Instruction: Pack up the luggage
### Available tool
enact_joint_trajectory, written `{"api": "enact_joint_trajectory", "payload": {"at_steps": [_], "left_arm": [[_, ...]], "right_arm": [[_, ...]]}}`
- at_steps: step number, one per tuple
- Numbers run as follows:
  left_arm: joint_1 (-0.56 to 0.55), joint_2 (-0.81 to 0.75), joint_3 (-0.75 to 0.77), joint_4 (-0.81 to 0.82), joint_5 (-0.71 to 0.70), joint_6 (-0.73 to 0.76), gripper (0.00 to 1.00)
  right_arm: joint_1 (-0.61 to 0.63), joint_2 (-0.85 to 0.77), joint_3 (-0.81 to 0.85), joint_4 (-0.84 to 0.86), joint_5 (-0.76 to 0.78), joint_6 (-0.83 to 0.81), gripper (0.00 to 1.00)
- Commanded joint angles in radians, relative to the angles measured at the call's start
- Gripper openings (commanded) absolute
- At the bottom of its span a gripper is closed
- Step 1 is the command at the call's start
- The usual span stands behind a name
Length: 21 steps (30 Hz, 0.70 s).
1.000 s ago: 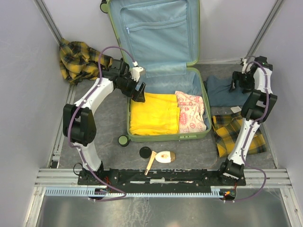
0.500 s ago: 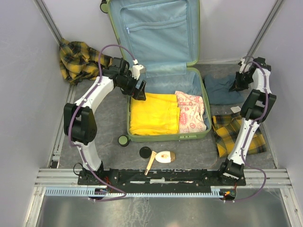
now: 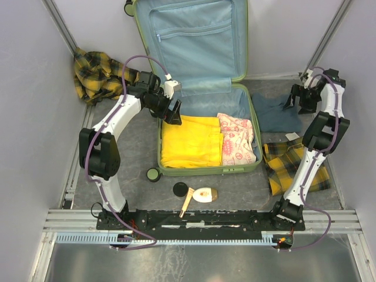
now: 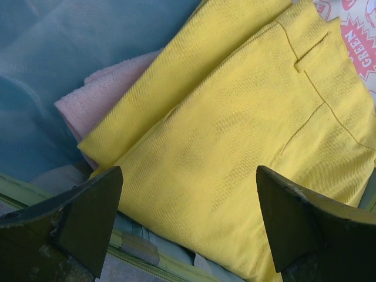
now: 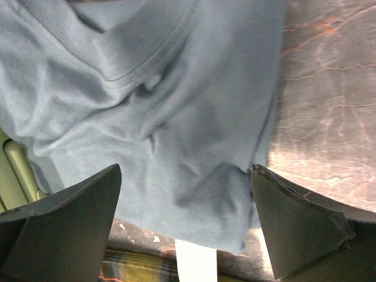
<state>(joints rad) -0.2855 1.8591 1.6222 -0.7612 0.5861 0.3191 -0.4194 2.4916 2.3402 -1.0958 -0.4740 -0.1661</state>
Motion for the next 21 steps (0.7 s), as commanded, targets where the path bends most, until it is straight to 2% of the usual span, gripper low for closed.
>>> {"api": "enact_joint_trajectory", "payload": {"at_steps": [1,11,16,19,20,21], "left_arm": [[0.005,0.0,0.019,0.023,0.04,-0.012,1.0],[0.005,0.023,0.021,0.02,0.03,-0.009,1.0],[0.01,0.047,0.045,0.004,0.026,0.009,1.0],[0.01,0.045,0.044,0.0,0.021,0.018,0.99],[0.011,0.043,0.039,0.002,0.02,0.02,1.0],[0.011,0.04,0.035,0.005,0.017,0.021,0.99]], "right_arm": [[-0.021,-0.028,0.043,0.06,0.038,0.026,0.99],[0.001,0.056,0.007,0.101,0.039,0.042,0.99],[0.033,0.05,-0.094,0.124,0.03,0.043,0.99],[0.049,0.055,-0.154,0.113,0.047,0.023,0.89],[0.053,0.056,-0.167,0.105,0.05,0.015,0.83],[0.058,0.058,-0.177,0.096,0.05,0.009,0.74]]}}
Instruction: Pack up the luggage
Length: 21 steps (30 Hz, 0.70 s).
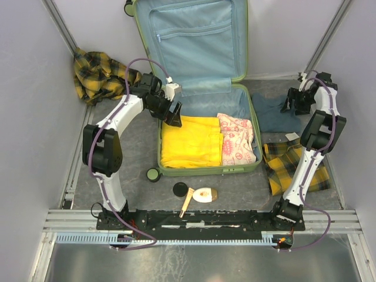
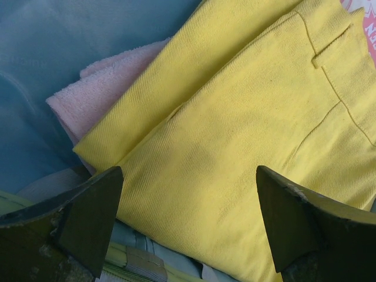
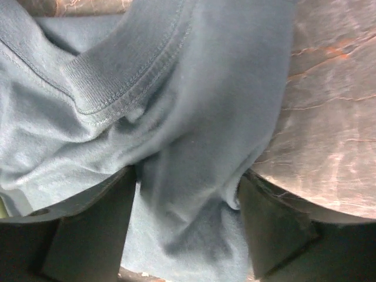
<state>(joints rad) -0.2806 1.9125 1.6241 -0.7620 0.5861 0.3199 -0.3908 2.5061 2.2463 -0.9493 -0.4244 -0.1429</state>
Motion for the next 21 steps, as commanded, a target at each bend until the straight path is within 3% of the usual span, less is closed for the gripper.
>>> {"api": "enact_joint_trajectory", "payload": {"at_steps": [1,2,3,5,6,21], "left_arm": [[0.006,-0.017,0.03,0.015,0.015,0.016,0.99],[0.006,-0.02,0.028,0.026,0.014,0.011,1.0],[0.005,-0.023,0.026,0.032,0.012,0.009,1.0],[0.005,-0.028,0.026,0.037,0.011,0.007,1.0],[0.005,-0.032,0.024,0.04,0.013,0.008,1.0],[0.017,-0.103,-0.083,0.151,0.061,-0.041,1.0]], "right_arm": [[0.034,0.043,-0.094,-0.059,-0.001,-0.02,0.65],[0.038,0.04,-0.102,-0.062,0.003,-0.027,0.61],[0.041,0.037,-0.107,-0.061,0.009,-0.029,0.5],[0.041,0.032,-0.087,-0.081,-0.013,-0.03,0.16],[0.041,0.027,-0.074,-0.089,-0.018,-0.024,0.04],[0.007,-0.283,-0.048,-0.058,-0.149,0.146,0.02]]}}
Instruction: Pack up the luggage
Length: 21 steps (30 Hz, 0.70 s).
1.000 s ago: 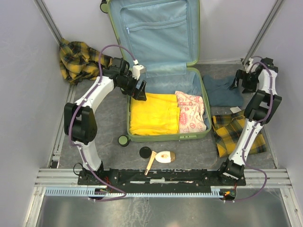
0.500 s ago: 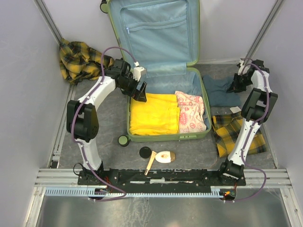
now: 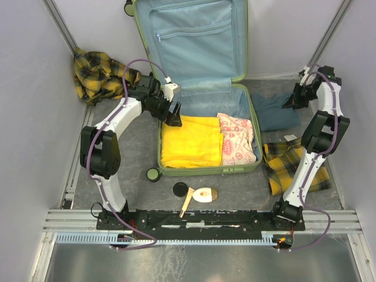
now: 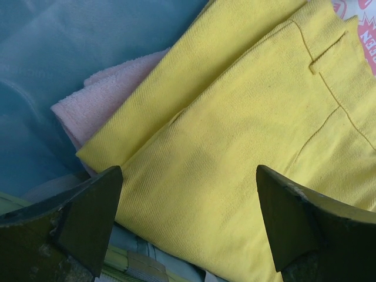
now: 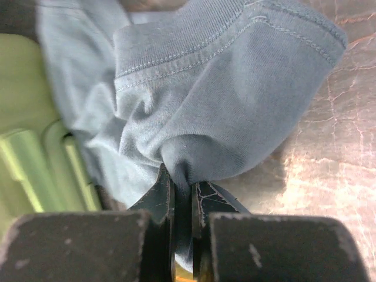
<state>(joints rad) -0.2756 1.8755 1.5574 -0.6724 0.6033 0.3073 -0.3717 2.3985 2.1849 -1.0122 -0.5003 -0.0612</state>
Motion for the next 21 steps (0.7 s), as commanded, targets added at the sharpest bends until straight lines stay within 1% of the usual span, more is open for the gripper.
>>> {"api": "enact_joint_trajectory", "payload": {"at_steps": [1,13,21], "left_arm": [[0.016,-0.07,-0.02,0.066,0.045,-0.029,1.0],[0.07,-0.092,-0.065,0.139,0.078,-0.065,1.0],[0.077,-0.119,-0.117,0.213,0.091,-0.097,1.0]], "right_arm": [[-0.016,-0.19,0.016,0.006,-0.074,0.071,0.02],[-0.027,-0.372,0.045,0.037,-0.163,0.192,0.02],[-0.009,-0.455,0.129,0.04,-0.228,0.287,0.02]]}}
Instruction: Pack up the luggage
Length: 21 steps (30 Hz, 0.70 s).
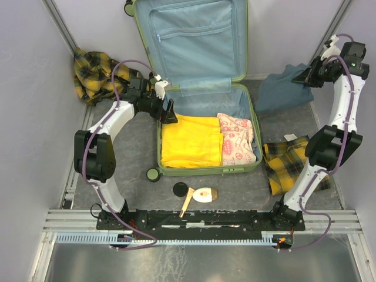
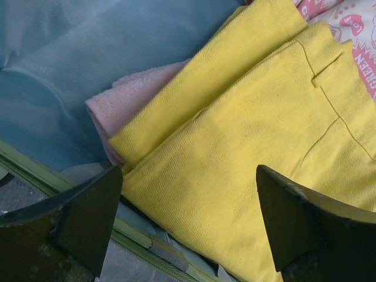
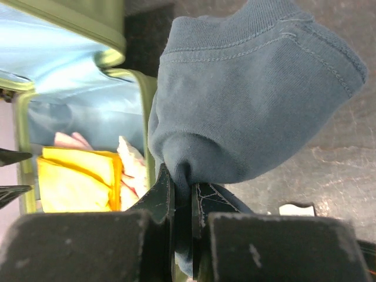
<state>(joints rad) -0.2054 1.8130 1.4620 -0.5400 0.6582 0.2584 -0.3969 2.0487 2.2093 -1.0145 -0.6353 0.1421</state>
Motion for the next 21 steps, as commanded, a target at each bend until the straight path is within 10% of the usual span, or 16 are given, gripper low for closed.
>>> {"api": "enact_joint_trajectory", "payload": {"at_steps": [1,21], "left_arm": [[0.008,-0.06,-0.032,0.091,0.038,-0.057,1.0],[0.033,-0.126,-0.111,0.174,0.026,-0.09,1.0]], "right_arm": [[0.022,-0.112,0.117,0.049,-0.106,0.099,0.02],[0.429,-0.129,-0.057,0.342,-0.209,0.354,0.02]]}}
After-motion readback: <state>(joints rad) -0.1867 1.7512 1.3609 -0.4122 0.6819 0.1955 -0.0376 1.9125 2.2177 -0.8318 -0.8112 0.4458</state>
